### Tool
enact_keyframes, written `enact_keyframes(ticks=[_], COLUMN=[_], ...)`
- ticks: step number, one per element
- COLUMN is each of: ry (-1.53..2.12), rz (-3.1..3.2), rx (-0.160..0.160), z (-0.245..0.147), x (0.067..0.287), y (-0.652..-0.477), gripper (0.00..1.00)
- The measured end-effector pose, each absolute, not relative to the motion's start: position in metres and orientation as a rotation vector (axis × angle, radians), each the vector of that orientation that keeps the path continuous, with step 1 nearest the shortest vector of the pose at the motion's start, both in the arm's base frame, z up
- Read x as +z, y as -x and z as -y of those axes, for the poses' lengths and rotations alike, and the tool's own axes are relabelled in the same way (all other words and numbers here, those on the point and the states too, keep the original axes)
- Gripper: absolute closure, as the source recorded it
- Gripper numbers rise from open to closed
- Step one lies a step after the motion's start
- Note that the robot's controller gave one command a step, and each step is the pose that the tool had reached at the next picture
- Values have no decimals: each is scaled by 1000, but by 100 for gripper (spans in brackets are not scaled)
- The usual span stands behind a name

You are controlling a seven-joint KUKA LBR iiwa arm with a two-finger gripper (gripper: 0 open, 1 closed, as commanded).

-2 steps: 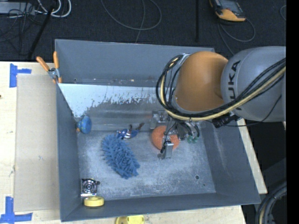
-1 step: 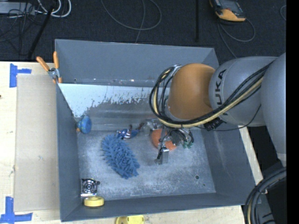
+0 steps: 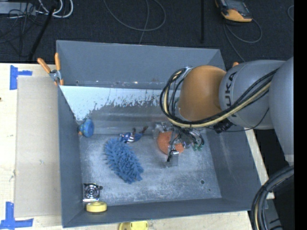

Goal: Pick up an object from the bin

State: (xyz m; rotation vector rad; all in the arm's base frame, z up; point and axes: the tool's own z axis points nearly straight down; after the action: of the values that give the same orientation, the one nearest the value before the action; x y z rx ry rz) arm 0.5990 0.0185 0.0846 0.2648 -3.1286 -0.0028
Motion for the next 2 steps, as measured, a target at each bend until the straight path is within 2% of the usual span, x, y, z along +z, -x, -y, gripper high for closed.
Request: enact_keyframes(ticks=[1, 2], ry=[-182, -96], rz=[3136, 3142], rx=[-1, -1], z=[11, 46], x=[88, 73], y=[-600, -613], gripper=[0, 100])
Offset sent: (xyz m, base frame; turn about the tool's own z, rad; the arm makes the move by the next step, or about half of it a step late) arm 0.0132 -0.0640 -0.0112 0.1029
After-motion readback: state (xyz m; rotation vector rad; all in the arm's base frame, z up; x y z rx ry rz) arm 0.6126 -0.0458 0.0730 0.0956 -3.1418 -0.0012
